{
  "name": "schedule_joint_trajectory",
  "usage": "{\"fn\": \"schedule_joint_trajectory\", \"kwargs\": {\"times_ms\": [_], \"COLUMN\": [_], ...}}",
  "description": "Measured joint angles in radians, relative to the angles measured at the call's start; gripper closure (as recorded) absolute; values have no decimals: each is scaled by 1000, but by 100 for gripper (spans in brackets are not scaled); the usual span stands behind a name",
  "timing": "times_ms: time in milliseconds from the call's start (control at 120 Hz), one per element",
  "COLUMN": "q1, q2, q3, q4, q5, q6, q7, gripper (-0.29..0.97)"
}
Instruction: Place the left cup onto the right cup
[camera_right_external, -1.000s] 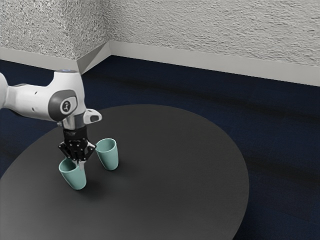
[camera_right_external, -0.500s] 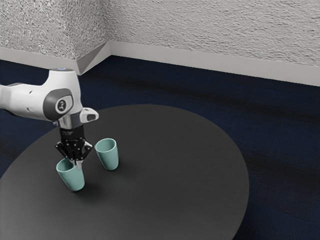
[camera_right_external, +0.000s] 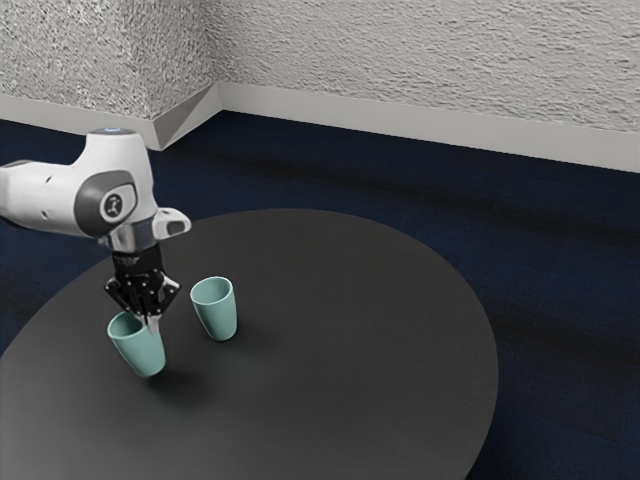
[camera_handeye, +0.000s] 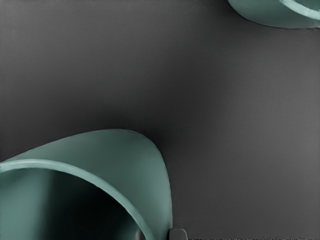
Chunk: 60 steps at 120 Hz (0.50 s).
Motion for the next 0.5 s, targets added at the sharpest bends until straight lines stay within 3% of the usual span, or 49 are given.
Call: {"fn": "schedule_joint_trajectory", "kwargs": {"times_ms": [500], "q1": [-1], "q2": [-100], "q3": [-12], "q4": [-13], "q5": [3], "q6": [-42], "q7": [-5], "gripper": [78]}}
